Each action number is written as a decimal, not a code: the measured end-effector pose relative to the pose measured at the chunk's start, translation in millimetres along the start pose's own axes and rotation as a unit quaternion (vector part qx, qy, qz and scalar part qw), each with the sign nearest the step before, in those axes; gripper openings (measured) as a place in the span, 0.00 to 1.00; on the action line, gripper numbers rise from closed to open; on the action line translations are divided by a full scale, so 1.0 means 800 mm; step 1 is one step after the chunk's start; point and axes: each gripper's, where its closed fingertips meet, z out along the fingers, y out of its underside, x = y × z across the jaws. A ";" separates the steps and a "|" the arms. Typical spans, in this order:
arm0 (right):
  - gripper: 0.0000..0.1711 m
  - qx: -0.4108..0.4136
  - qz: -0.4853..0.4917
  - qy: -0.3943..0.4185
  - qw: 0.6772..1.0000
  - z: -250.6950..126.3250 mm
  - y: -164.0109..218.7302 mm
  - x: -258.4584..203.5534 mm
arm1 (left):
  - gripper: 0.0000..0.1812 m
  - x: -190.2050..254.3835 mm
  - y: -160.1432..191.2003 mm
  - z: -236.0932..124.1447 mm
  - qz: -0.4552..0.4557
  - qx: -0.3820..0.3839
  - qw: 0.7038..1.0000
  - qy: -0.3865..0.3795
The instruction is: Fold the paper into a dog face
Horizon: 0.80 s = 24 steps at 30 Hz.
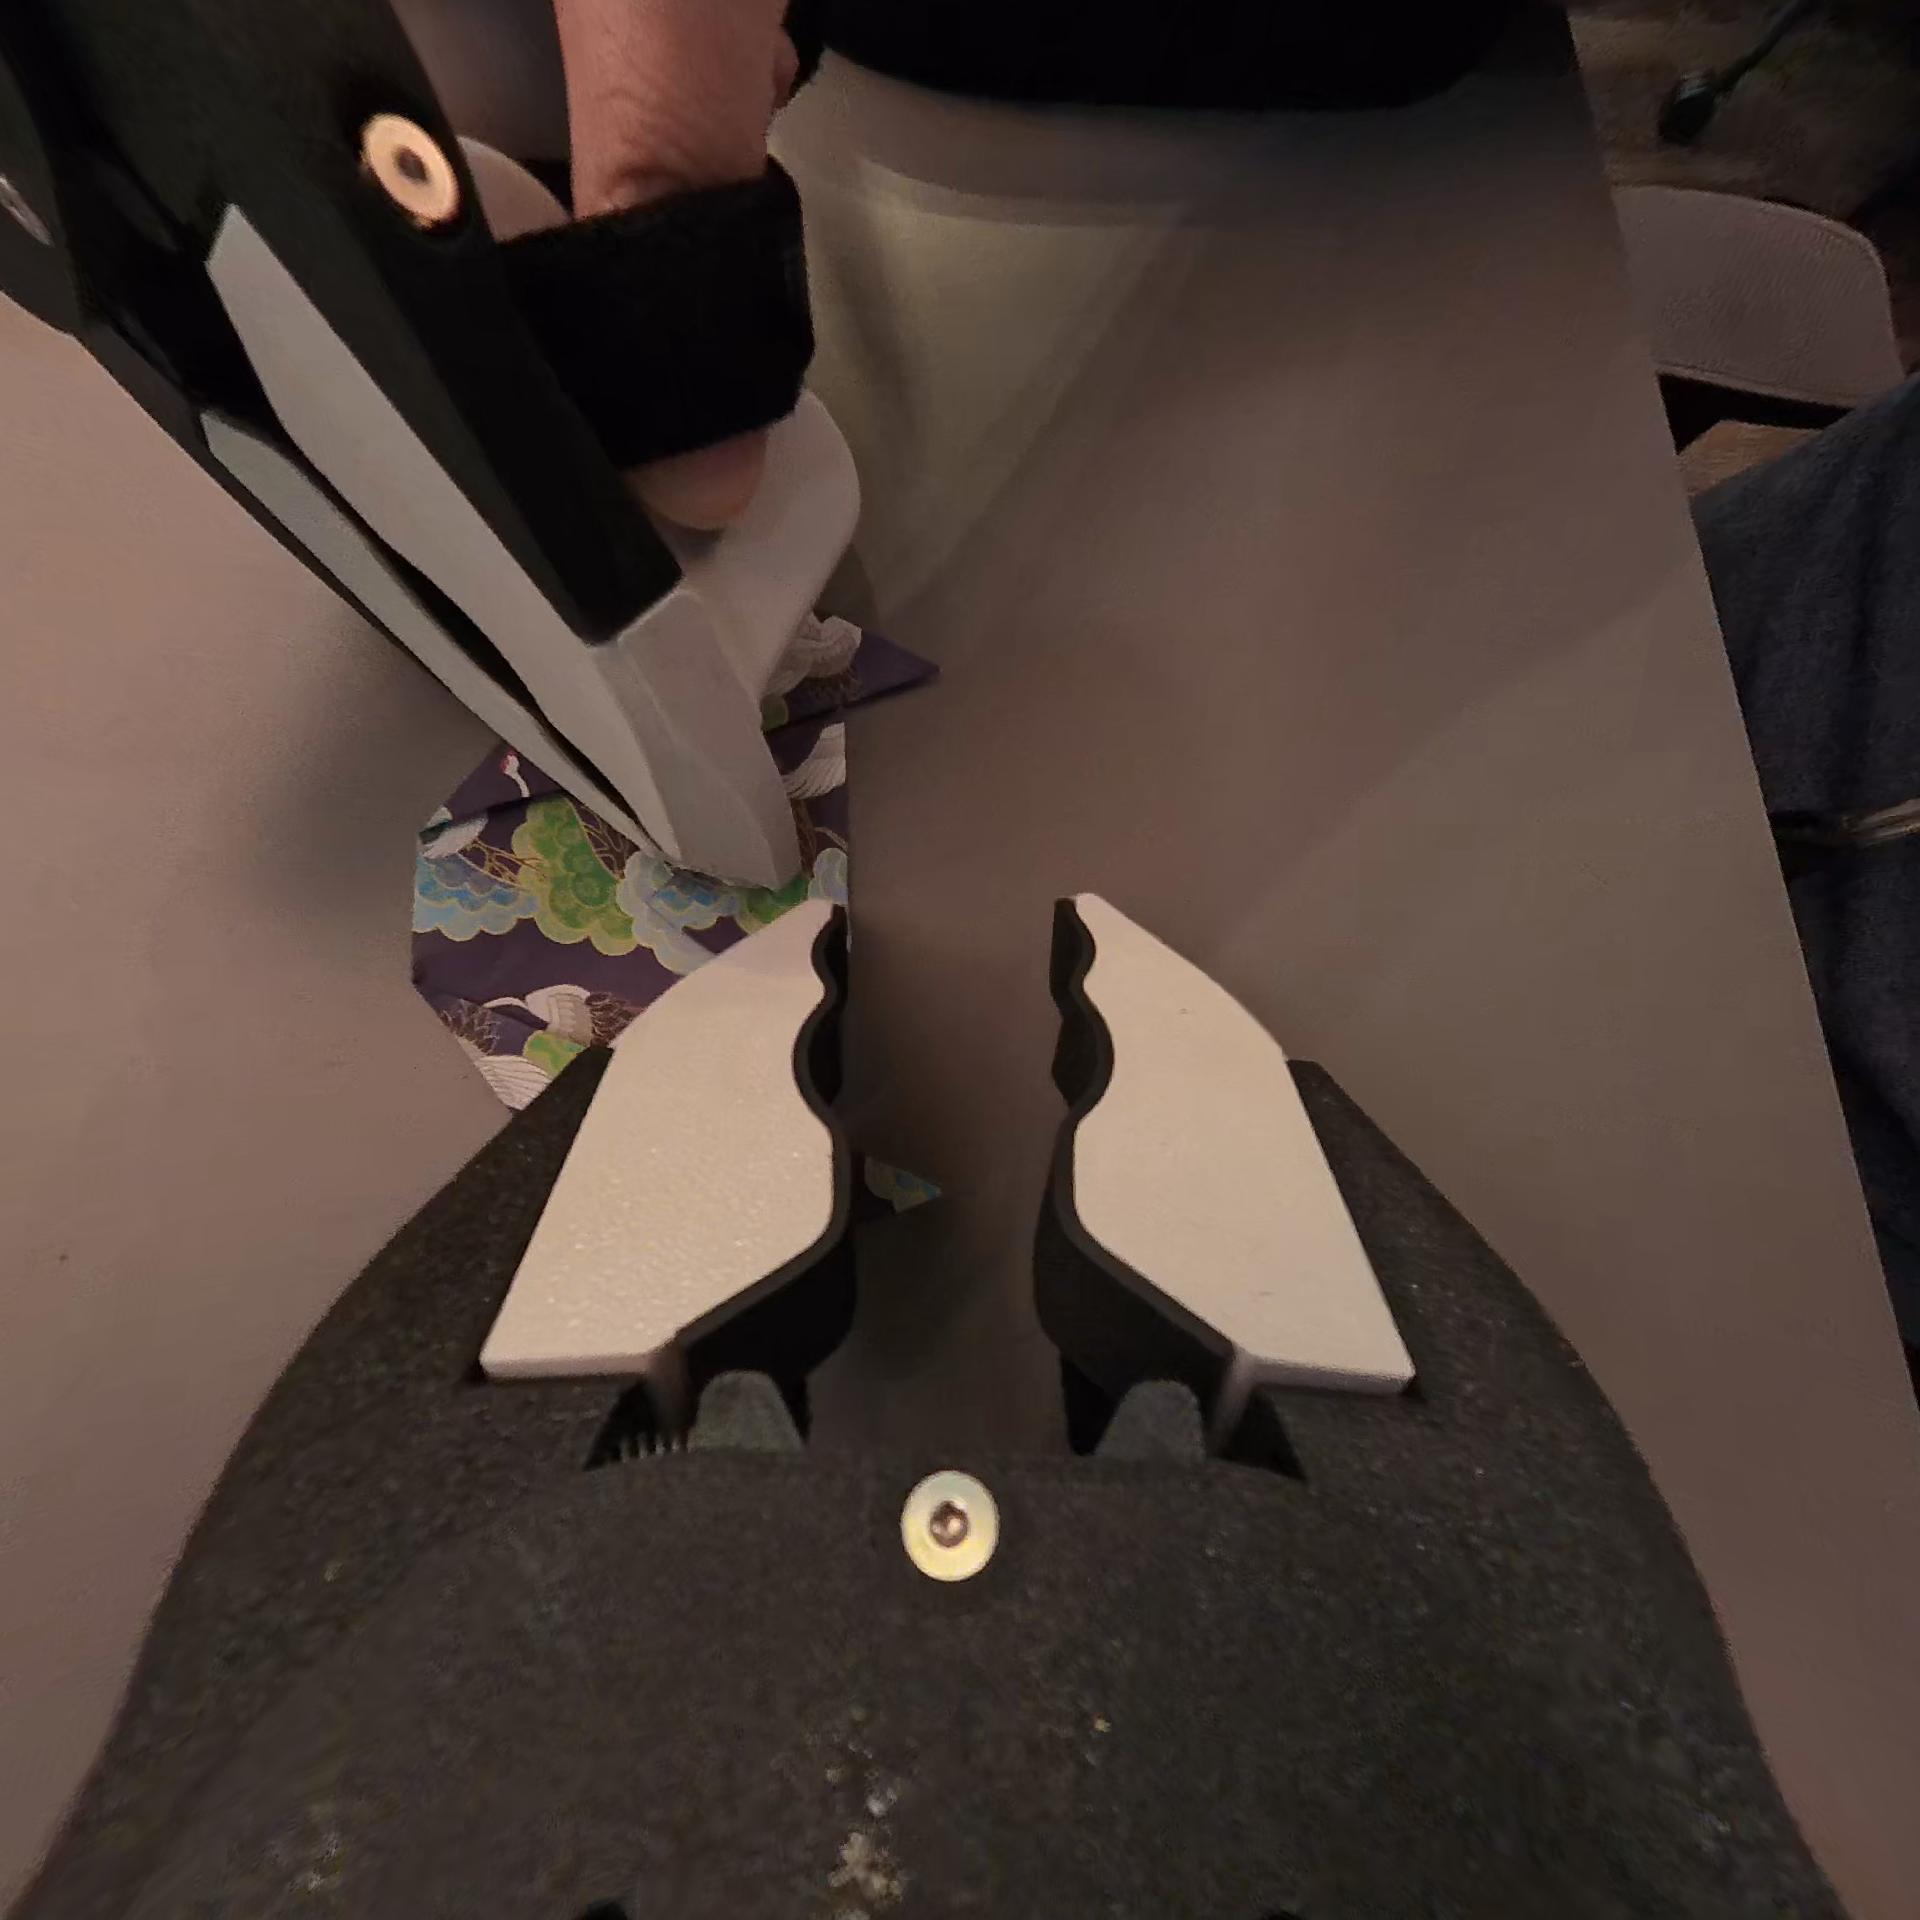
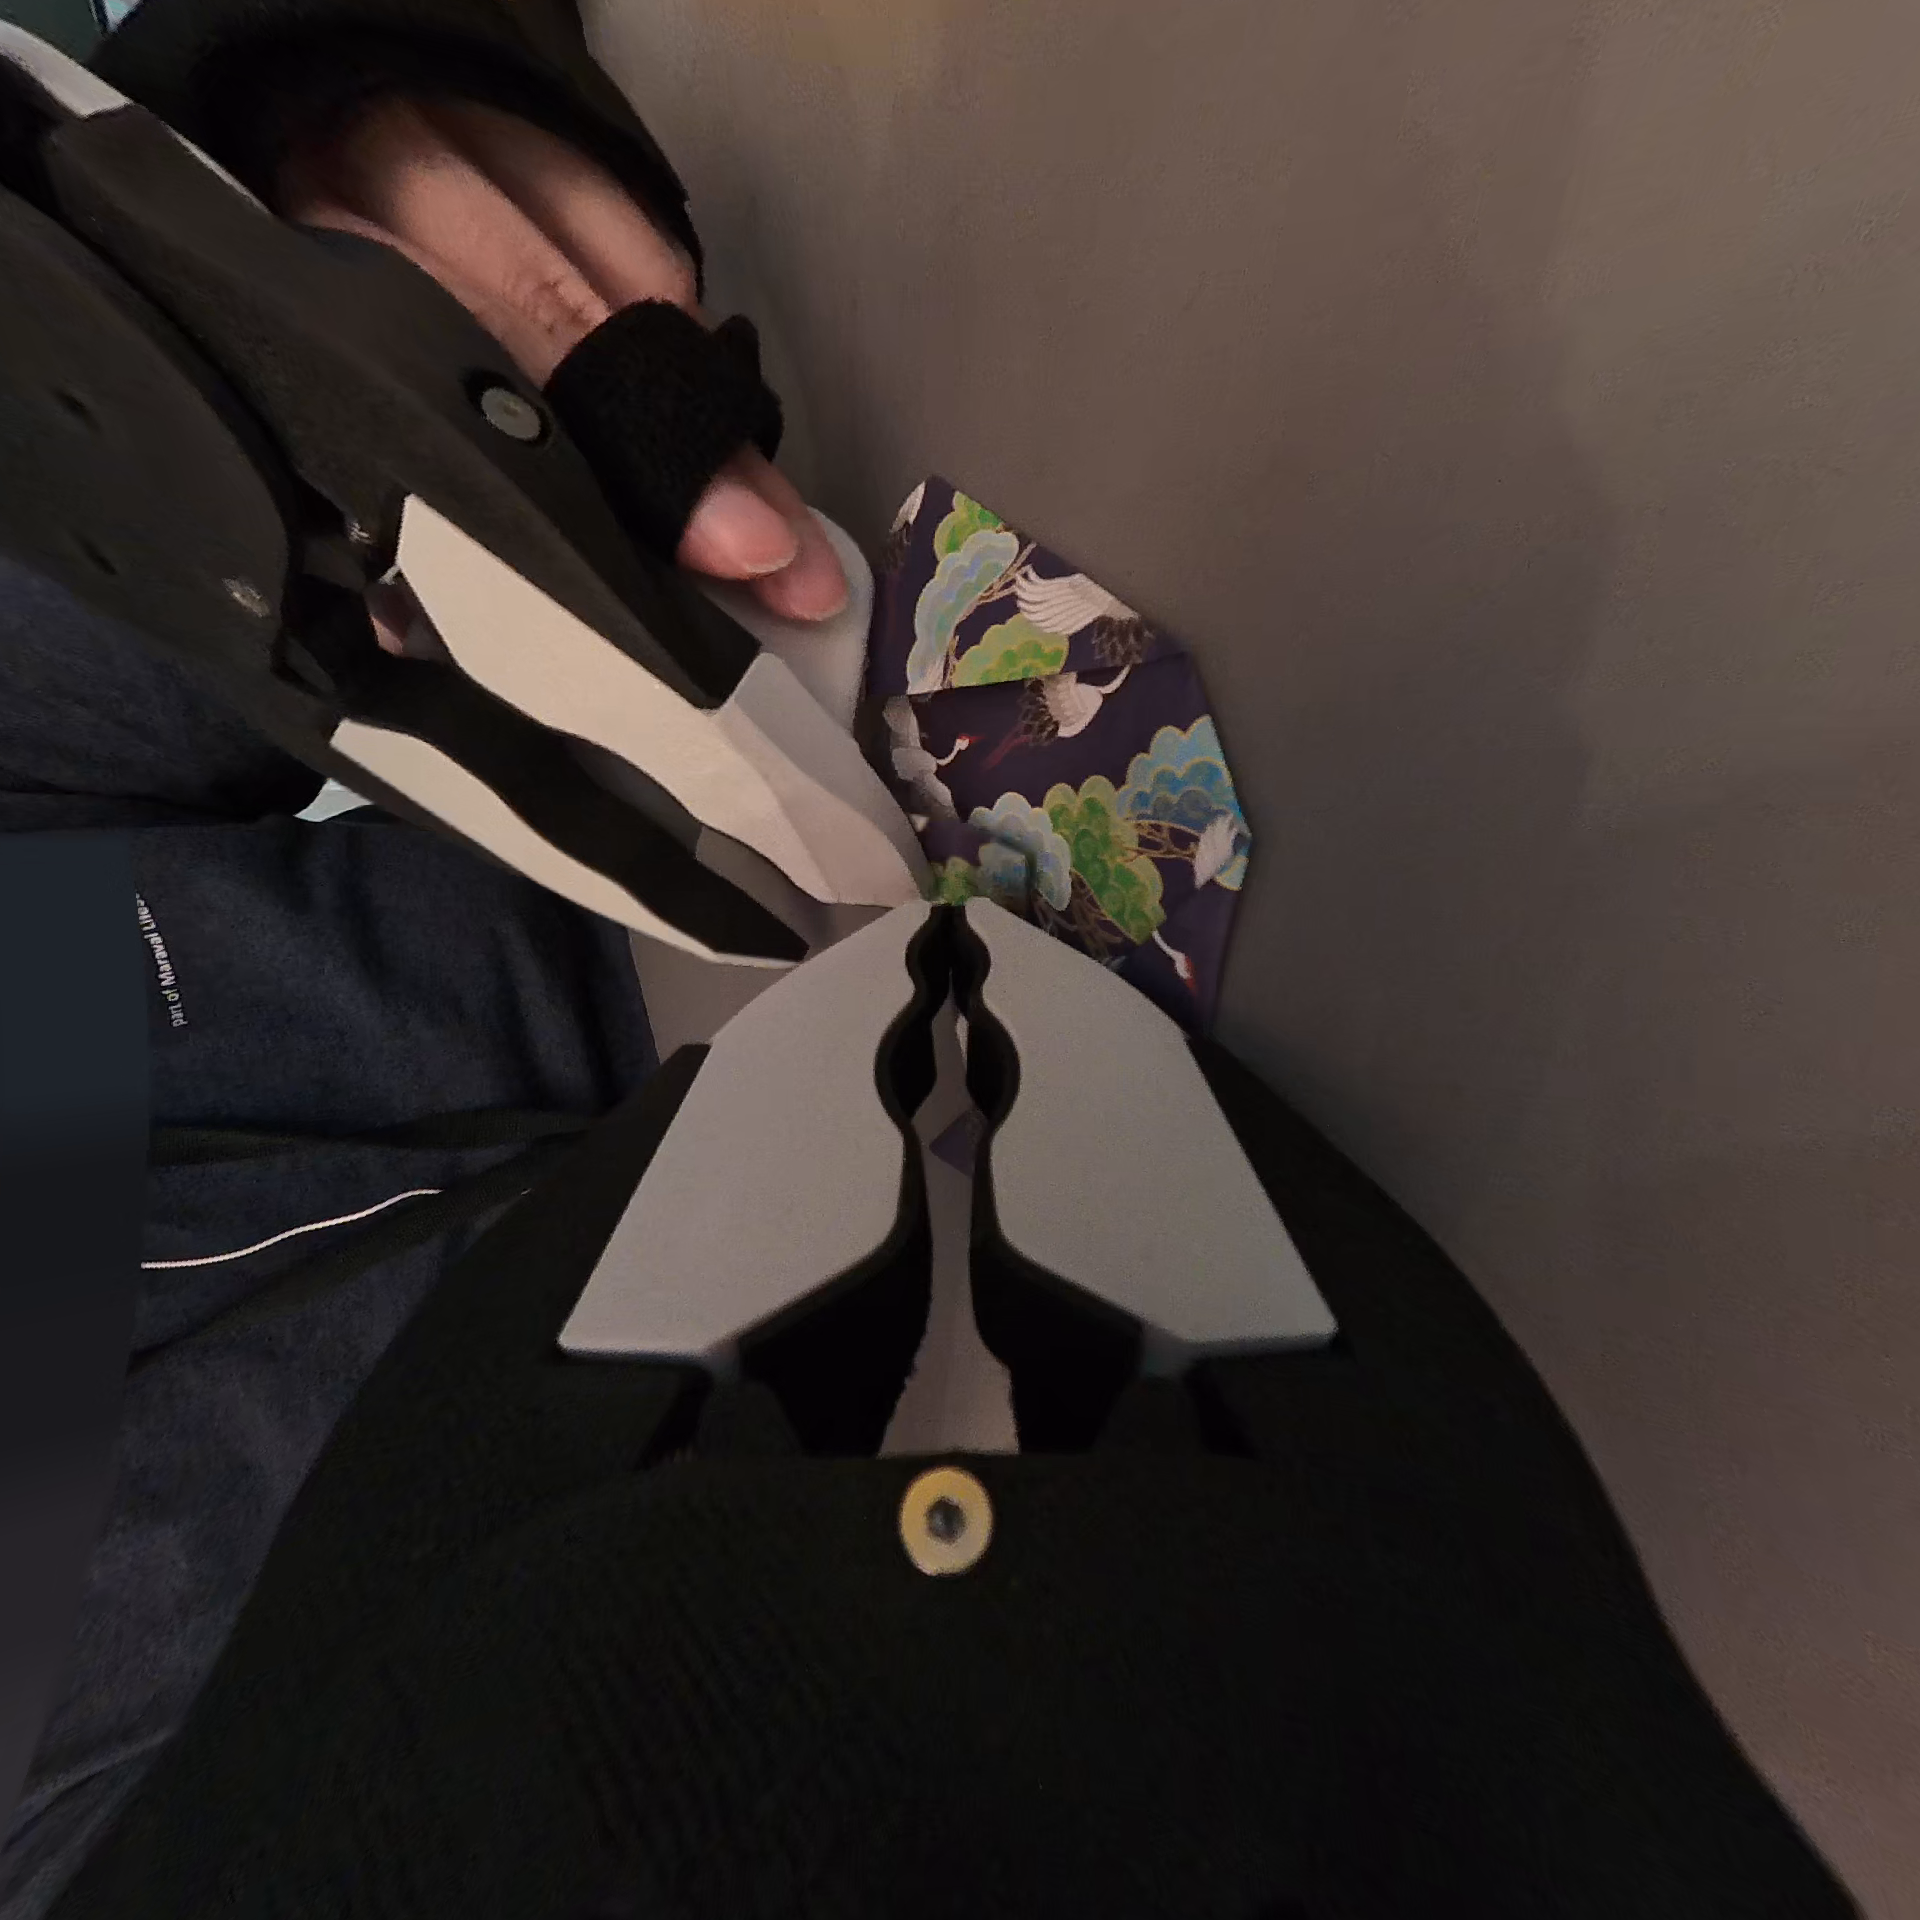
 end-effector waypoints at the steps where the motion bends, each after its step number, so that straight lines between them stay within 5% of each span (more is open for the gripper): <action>1: 0.01 0.000 0.000 -0.001 1.000 0.000 0.000 0.000 | 0.21 0.000 -0.003 0.000 -0.009 0.004 1.000 0.002; 24: 0.01 0.002 0.008 0.004 1.000 0.001 0.000 0.000 | 0.17 -0.009 -0.005 0.001 -0.088 0.012 0.996 0.008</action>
